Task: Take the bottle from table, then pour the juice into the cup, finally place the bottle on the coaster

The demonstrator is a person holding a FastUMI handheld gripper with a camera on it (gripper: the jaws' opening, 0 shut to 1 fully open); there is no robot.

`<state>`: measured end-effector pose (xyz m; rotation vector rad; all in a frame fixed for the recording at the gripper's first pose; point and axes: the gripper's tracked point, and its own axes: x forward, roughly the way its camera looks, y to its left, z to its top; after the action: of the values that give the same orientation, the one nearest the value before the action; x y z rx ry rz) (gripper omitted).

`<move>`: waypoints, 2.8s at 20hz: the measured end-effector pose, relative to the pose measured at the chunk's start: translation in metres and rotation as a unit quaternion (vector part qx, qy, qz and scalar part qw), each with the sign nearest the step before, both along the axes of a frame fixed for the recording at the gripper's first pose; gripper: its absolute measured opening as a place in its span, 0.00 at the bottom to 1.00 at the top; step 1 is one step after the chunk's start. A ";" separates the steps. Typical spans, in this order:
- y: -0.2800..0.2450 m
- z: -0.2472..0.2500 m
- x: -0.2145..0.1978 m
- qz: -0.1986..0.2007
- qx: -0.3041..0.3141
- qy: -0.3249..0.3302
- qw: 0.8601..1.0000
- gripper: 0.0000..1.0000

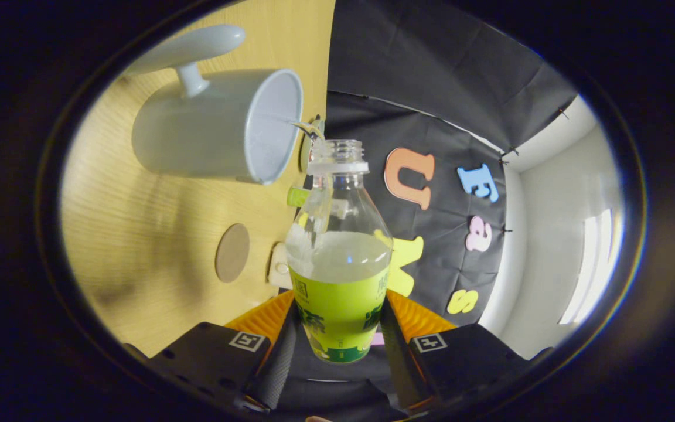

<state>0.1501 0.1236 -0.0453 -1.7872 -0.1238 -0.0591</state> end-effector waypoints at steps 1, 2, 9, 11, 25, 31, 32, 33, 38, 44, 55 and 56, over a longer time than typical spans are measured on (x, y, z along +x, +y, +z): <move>0.000 0.000 0.001 -0.001 -0.002 0.000 1.000 0.77; 0.000 0.000 0.000 -0.001 -0.005 0.001 1.000 0.77; 0.008 0.000 -0.002 0.006 -0.025 -0.005 1.000 0.77; 0.008 0.000 -0.002 0.006 -0.030 -0.008 1.000 0.77; 0.006 0.003 0.001 0.005 -0.045 -0.019 0.999 0.77; 0.005 0.005 0.002 0.004 -0.055 -0.028 0.998 0.77; 0.005 0.005 0.002 0.003 -0.057 -0.029 0.998 0.77; 0.005 0.006 0.002 0.003 -0.060 -0.031 0.998 0.77; 0.002 0.013 0.005 0.004 -0.071 -0.044 0.996 0.77; 0.010 0.027 0.015 0.010 -0.088 -0.053 0.995 0.77; 0.012 0.034 0.014 0.015 -0.103 -0.063 0.993 0.76; 0.013 0.035 0.015 0.015 -0.105 -0.064 0.992 0.76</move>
<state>0.1655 0.1369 -0.0107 -1.9902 -0.2576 -0.1438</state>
